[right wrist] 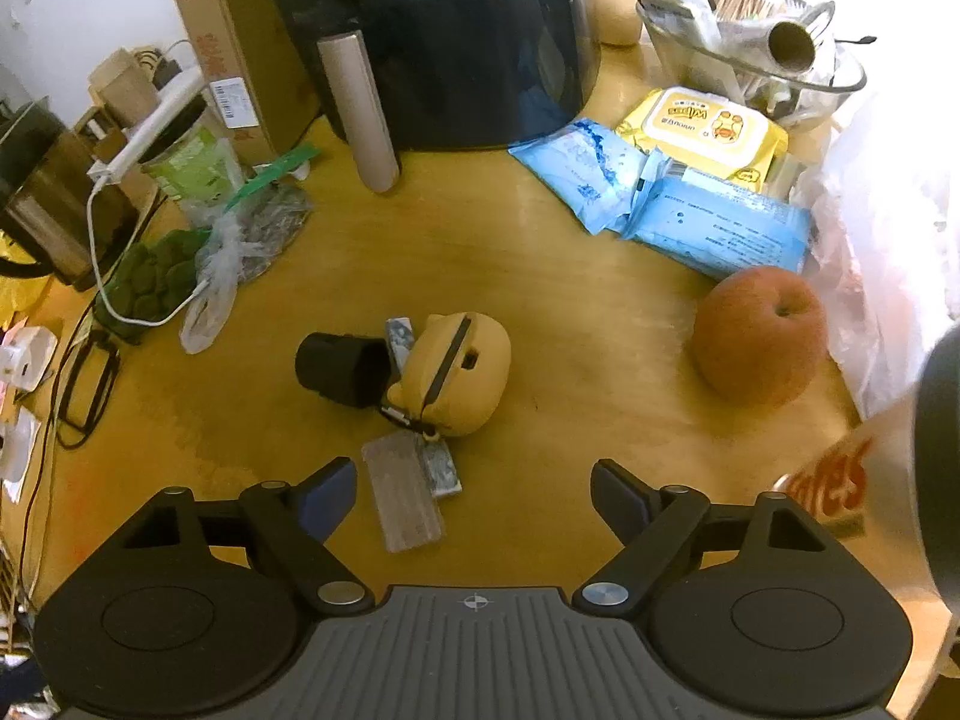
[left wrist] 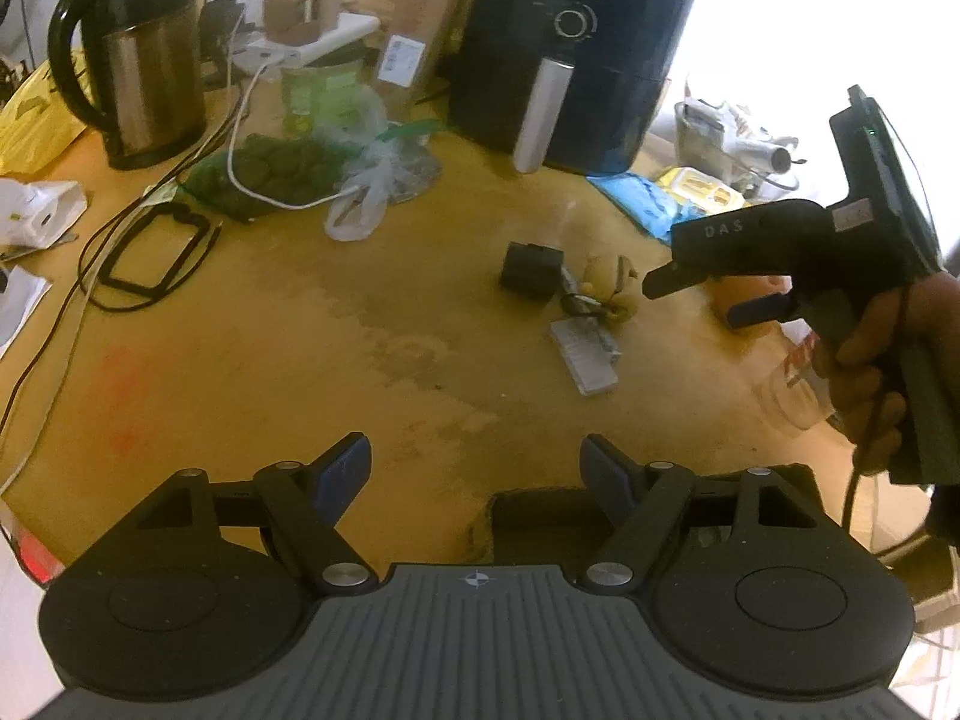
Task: Organize rigid objects
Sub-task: 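Reach the right tool to the yellow piggy-bank toy and grasp it, then lift the yellow toy with the right tool while left tool moves to the black cube, then grasp the black cube with the left tool, then carry the black cube with the left tool over the box while right tool carries the toy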
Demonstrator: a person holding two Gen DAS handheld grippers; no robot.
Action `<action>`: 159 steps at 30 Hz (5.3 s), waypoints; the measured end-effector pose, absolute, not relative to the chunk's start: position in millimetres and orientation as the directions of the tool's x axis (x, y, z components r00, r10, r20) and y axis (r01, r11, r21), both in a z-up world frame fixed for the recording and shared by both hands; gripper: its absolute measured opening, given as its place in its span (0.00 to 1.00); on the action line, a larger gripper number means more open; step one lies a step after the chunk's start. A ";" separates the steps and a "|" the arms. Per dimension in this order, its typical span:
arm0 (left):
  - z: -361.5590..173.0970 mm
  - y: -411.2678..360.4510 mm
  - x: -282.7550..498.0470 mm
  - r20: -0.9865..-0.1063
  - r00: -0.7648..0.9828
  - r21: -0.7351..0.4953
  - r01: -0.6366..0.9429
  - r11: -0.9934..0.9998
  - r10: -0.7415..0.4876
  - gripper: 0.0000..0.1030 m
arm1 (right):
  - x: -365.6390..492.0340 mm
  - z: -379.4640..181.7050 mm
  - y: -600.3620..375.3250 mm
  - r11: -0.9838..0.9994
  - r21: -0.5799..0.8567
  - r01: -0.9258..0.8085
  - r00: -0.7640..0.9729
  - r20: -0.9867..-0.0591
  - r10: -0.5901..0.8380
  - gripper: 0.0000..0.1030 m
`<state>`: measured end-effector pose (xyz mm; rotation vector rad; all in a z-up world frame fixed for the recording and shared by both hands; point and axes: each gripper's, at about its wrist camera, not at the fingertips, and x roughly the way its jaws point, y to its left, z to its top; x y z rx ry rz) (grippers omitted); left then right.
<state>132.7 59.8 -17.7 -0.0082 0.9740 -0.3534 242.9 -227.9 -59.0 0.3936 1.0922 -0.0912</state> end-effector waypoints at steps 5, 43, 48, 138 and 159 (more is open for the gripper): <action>-19.1 70.4 136.0 -0.812 0.516 -0.161 0.253 0.954 -0.274 0.74 | 260.8 -67.7 -226.2 0.919 0.271 0.285 0.457 -0.881 0.118 0.83; -25.0 77.2 174.0 -0.820 0.507 -0.144 0.267 0.953 -0.266 0.74 | 309.6 -89.9 -228.8 0.905 0.264 0.335 0.438 -0.894 0.099 0.56; -26.7 60.3 185.0 -0.812 0.507 -0.132 0.325 0.937 -0.290 0.74 | 287.9 -72.8 -234.2 0.905 0.285 0.316 0.472 -0.875 0.111 0.56; -8.6 -20.4 201.1 -0.795 0.479 -0.135 0.459 0.878 -0.373 0.43 | 140.9 -7.2 -255.4 0.942 0.320 0.101 0.528 -0.820 0.222 0.56; -22.9 0.5 111.1 -0.843 0.383 -0.182 0.457 0.871 -0.378 0.43 | 82.3 -13.5 -242.8 0.934 0.347 0.079 0.492 -0.829 0.267 0.56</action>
